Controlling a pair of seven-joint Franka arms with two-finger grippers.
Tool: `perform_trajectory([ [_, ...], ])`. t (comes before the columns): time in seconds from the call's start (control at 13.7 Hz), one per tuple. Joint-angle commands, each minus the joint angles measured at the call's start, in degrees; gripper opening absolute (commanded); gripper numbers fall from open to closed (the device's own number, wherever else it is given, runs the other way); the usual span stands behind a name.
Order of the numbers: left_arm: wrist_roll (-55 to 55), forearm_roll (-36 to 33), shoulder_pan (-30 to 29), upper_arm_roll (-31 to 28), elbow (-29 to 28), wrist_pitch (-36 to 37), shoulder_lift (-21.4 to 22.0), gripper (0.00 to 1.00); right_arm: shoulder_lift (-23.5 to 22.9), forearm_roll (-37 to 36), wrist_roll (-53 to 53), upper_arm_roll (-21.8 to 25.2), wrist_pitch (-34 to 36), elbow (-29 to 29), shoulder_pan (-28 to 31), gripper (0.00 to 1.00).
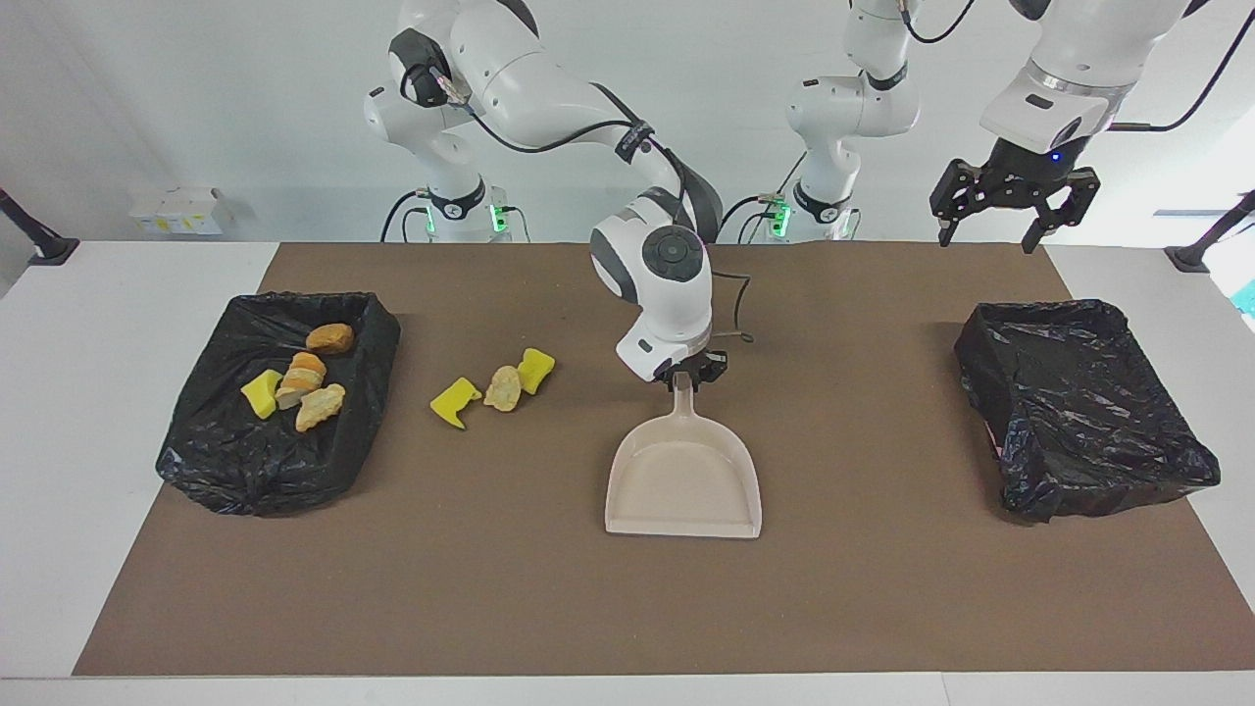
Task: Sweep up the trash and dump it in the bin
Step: 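Set the dustpan down mid-table and release it with the right gripper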
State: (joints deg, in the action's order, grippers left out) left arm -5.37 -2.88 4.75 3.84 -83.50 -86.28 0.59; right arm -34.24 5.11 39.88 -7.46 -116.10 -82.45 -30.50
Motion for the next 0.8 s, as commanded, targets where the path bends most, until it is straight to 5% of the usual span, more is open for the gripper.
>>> perform_trajectory([
  [0.0, 0.01, -0.55, -0.35, 0.38, 0.35, -0.29, -0.15, 1.0, 1.27, -1.42, -0.24, 0.08, -0.45, 0.53, 0.26, 1.0],
  [0.44, 0.01, -0.46, 0.44, 0.46, 0.0, -0.11, 0.2, 1.0, 7.6, -0.45, -1.29, 0.08, 7.1, -1.48, 0.26, 1.0],
  [0.73, -0.25, -0.37, 0.44, 0.46, -0.09, -0.38, 0.2, 1.0, 15.41, -0.19, -0.06, -0.01, 8.0, -10.08, -1.49, 1.0],
])
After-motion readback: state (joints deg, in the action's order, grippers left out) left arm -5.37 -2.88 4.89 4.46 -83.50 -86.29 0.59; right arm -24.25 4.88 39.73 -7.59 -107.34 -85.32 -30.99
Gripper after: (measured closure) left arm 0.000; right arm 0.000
